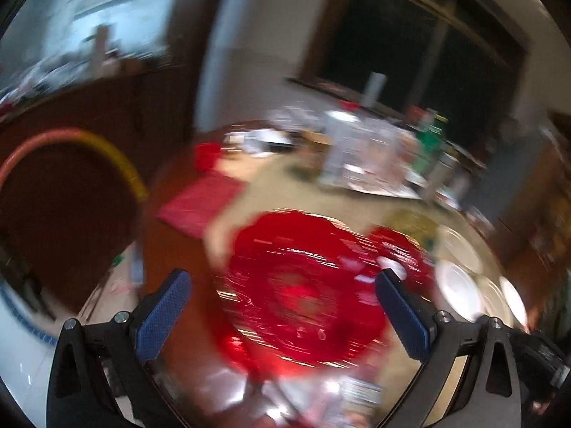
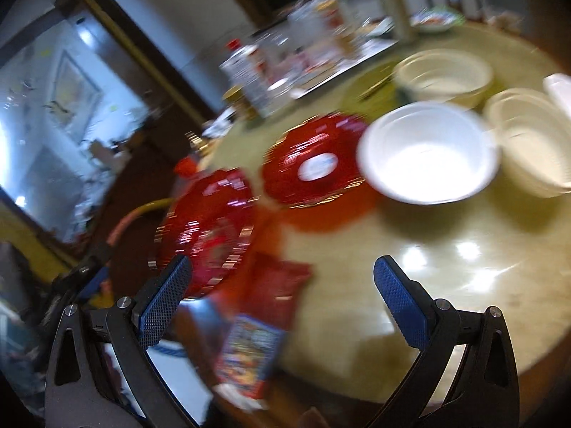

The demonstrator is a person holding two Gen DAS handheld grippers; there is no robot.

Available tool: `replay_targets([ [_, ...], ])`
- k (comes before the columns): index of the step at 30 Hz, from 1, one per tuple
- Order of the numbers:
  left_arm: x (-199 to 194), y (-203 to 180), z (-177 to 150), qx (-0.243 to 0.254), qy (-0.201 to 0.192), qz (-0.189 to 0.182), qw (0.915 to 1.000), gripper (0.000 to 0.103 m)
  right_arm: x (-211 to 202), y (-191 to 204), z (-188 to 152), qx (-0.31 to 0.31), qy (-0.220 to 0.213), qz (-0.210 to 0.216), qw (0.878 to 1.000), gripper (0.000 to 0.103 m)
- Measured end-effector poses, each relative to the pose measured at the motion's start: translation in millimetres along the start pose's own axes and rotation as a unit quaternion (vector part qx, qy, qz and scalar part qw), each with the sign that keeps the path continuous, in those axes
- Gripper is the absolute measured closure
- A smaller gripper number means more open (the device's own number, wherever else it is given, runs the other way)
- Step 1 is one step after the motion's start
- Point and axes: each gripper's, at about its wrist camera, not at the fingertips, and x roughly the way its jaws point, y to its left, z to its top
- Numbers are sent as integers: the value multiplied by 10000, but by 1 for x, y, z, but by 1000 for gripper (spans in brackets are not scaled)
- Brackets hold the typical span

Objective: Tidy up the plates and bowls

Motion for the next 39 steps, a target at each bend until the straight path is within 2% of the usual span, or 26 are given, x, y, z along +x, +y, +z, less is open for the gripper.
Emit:
replay_targets([
  [2,14,21,3,-119,182,214,9995,0,22,9,-1,159,201,296,9992,0],
  [5,36,35,2,-241,490,287,9981,0,50,18,4,426,448,626,9961,0],
  [9,55,26,-4,-39,758,360,9965,1,77,29,9,695,646,791,9923,2],
  [12,64,23,-1,97,789,281,9964,1,87,31,17,840,698,933,9896,6],
  [14,69,26,0,72,826,256,9962,4,96,33,20,880,732,926,9891,27],
  [16,77,29,1,-22,946,308,9950,11,106,29,22,956,890,858,9877,35],
  [17,84,31,1,-82,1056,349,9938,19,111,28,21,975,951,802,9874,39],
  [18,92,33,0,-134,1206,326,9921,29,117,26,21,994,1020,748,9870,40],
  [21,109,35,-5,-160,1540,384,9872,44,132,26,20,1002,1145,603,9865,43],
  [22,113,35,-7,-155,1605,410,9861,49,133,27,19,962,1157,569,9870,55],
  [24,114,36,-9,-190,1635,403,9855,75,136,29,19,826,1175,323,9891,74],
  [25,113,35,-9,-177,1606,330,9863,81,138,30,19,709,1177,146,9904,91],
  [26,112,32,-8,-139,1574,276,9871,92,140,30,19,671,1196,110,9905,91],
  [30,103,21,-7,114,1350,362,9901,92,138,33,19,472,1060,-107,9932,92],
  [35,90,15,5,229,1083,315,9934,92,123,39,24,298,823,-58,9961,93],
  [39,90,16,7,244,1041,319,9938,91,116,45,27,198,738,-27,9971,93],
])
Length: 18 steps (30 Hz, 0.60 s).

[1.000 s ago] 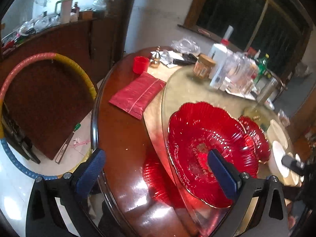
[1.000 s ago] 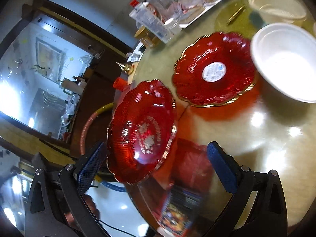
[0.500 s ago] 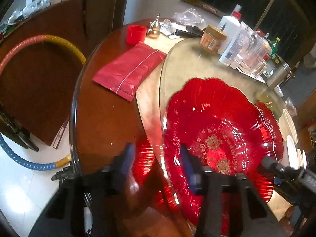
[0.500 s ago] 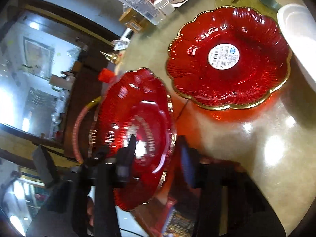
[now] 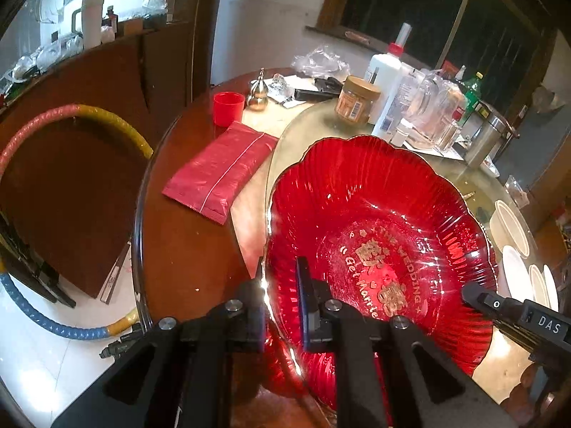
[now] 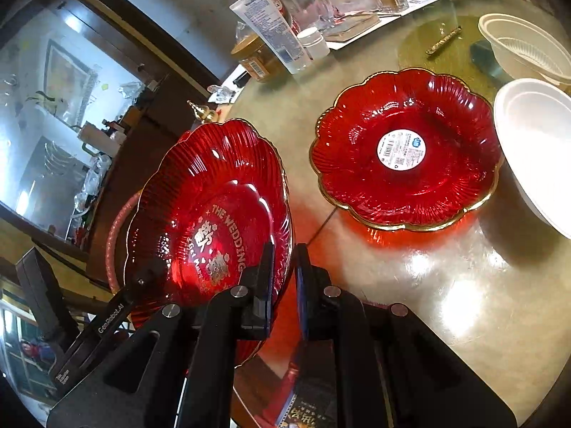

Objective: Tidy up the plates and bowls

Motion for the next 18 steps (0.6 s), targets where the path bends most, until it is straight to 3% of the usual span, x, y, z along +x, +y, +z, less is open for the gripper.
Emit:
replay_targets([
  [7,21,-1,-10,64,297,150,9994,89,14,-9,-5,88,206,-85,9997,92],
  [17,27,-4,-16,219,353,252,9988,85,20,-12,-7,145,292,-158,9993,92],
  [18,26,-4,-16,220,353,256,9988,80,20,-11,-7,148,314,-163,9993,92],
])
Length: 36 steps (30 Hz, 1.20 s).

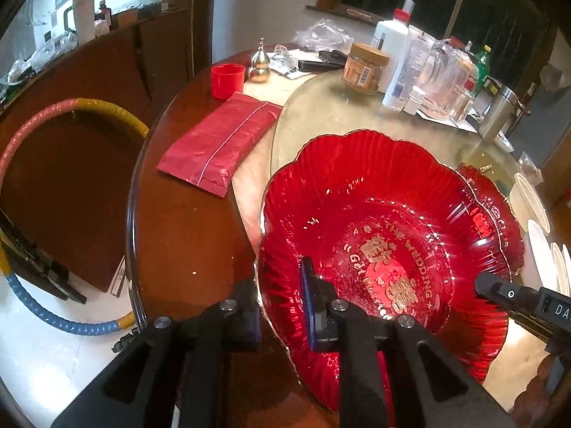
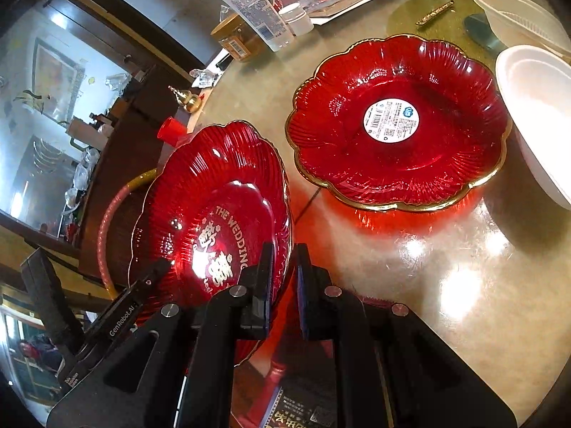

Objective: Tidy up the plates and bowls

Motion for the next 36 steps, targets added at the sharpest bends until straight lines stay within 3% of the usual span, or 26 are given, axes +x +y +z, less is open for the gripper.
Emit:
replay_targets([
  [1,-1,1,0,-11,-4,36,10000,74,0,1,0,5,19,21,10000,91],
  [3,-3,3,1,-47,-23,14,10000,37,-1,0,1,46,62,49,10000,90],
  [5,-9,8,2,-173,-121,3,9998,20,-4,-2,0,95,52,154,9998,88],
  [9,-28,20,7,-367,-496,191,9979,20,-19,-13,-3,290,-116,419,9986,85],
  [11,-36,25,12,-436,-651,223,9967,20,-34,-23,-5,462,-351,634,9963,59],
  [13,-45,25,21,-395,-800,177,9959,20,-49,-35,-9,713,-623,788,9924,43],
  [15,-51,18,33,-236,-882,125,9957,19,-61,-46,-11,953,-827,834,9885,42],
  [19,-67,-20,63,262,-856,-391,9952,17,-70,-72,-12,1539,-1023,779,9797,42],
  [23,-60,-78,90,785,-469,-913,9916,15,-64,-94,-8,2034,-917,910,9705,42],
  [31,14,-175,111,1499,423,-997,9828,15,-59,-111,13,2390,-1032,991,9604,41],
  [36,49,-196,110,1506,833,-908,9809,15,-55,-125,21,2561,-1066,1102,9544,41],
])
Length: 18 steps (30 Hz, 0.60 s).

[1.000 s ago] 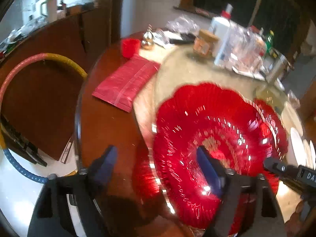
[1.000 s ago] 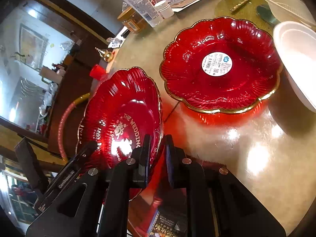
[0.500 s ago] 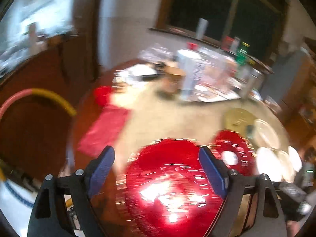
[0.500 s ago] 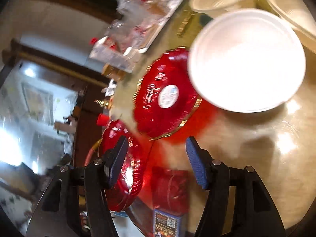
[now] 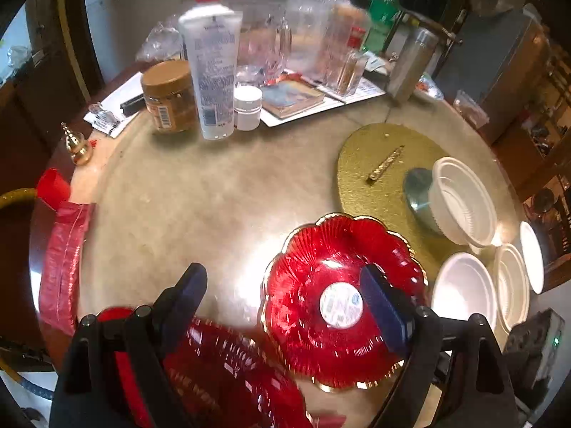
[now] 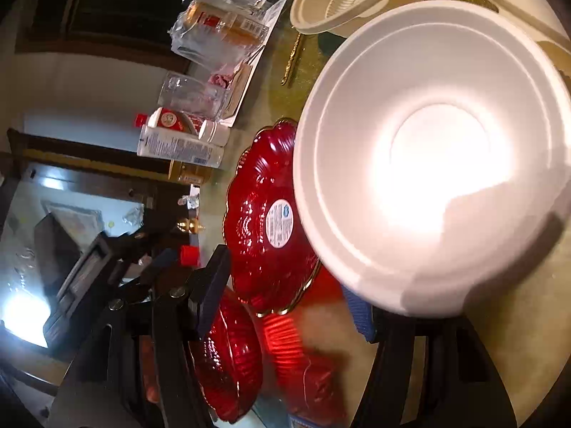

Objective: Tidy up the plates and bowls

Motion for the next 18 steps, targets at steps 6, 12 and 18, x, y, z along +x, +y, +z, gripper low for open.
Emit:
replay_targets([
  [6,27,-2,0,-118,434,-65,9990,16,13,-3,4,-94,147,103,9998,42],
  [12,42,-8,-2,45,611,64,9981,54,18,0,6,-300,166,-91,9994,56],
  [18,48,-5,-5,94,670,435,9968,93,19,-6,10,-384,133,-490,9980,89],
])
